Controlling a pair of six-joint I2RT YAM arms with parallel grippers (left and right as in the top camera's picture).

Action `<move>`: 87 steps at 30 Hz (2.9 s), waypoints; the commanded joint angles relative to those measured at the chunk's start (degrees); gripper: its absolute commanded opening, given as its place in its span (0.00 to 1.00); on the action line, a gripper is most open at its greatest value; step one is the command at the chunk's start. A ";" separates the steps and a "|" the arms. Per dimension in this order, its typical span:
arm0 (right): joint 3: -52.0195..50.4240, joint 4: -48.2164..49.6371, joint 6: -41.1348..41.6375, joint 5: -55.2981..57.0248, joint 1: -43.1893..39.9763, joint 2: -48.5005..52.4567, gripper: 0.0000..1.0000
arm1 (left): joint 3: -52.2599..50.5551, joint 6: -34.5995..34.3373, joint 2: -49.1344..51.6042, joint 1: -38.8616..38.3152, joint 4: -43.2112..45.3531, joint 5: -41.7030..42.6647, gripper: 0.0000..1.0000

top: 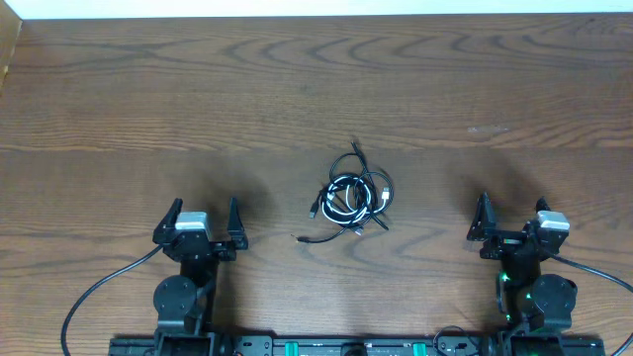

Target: Untangle cables

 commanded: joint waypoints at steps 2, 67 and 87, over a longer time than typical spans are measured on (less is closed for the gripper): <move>-0.09 -0.17 -0.83 0.07 -0.24 0.17 0.99 | -0.59 0.74 0.17 0.07 7.43 -1.14 0.96; -0.09 -0.17 -0.83 0.07 -0.24 0.17 0.99 | 55.30 -40.13 50.01 0.07 -39.58 29.97 0.96; -0.09 -0.17 -0.85 0.07 -0.24 0.17 0.99 | 59.10 -42.86 67.91 -32.50 -39.34 1.09 0.98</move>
